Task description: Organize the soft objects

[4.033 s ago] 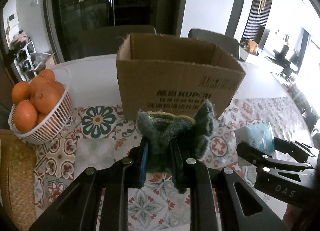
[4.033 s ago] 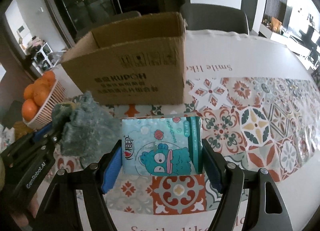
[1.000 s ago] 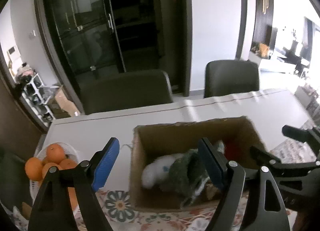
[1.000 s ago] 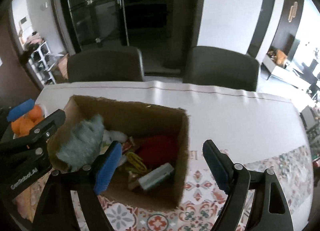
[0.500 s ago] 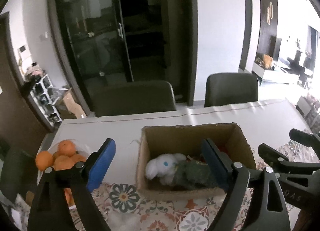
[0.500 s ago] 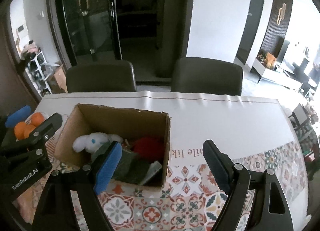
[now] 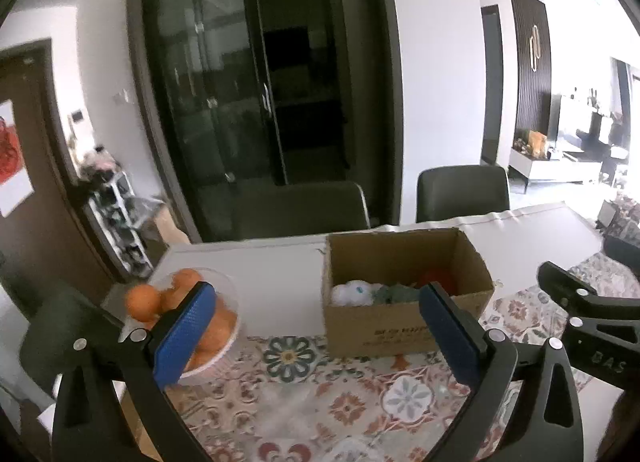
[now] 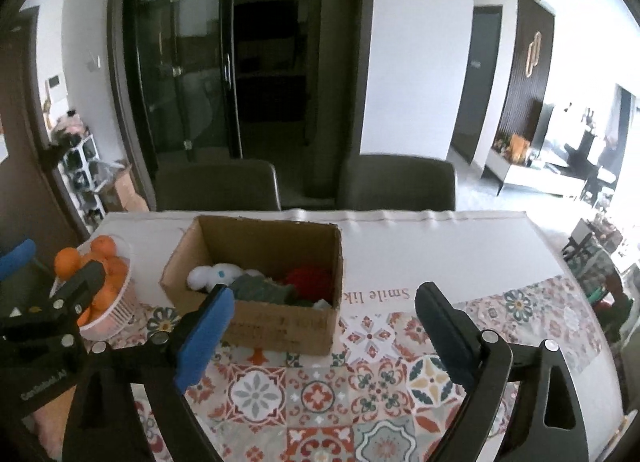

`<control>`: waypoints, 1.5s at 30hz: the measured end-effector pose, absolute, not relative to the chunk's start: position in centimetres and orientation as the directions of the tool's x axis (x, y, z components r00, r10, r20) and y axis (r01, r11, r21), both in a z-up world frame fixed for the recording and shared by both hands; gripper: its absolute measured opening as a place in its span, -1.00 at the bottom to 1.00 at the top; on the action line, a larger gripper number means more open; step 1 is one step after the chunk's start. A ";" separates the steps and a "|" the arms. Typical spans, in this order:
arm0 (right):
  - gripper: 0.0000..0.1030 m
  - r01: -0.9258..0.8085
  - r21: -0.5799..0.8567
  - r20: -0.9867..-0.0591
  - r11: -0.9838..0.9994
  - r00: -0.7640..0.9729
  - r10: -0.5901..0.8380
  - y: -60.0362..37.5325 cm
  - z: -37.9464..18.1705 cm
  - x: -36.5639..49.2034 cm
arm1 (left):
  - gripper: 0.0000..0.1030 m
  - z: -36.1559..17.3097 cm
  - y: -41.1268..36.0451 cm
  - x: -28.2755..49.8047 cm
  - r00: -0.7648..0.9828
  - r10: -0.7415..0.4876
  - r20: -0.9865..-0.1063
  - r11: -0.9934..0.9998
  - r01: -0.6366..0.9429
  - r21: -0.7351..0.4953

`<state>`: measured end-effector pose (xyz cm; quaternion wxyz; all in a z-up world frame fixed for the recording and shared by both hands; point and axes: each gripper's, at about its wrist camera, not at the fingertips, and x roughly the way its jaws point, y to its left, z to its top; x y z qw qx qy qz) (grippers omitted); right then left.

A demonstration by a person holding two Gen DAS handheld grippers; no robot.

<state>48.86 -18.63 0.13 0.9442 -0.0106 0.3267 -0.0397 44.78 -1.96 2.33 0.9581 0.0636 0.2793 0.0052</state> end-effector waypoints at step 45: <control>0.91 0.009 -0.009 -0.490 1.000 0.872 -0.012 -19.4 2.5 13.5 | 1.00 5.8 -1.6 10.0 0.897 0.106 -0.429 0.991 -0.062 0.115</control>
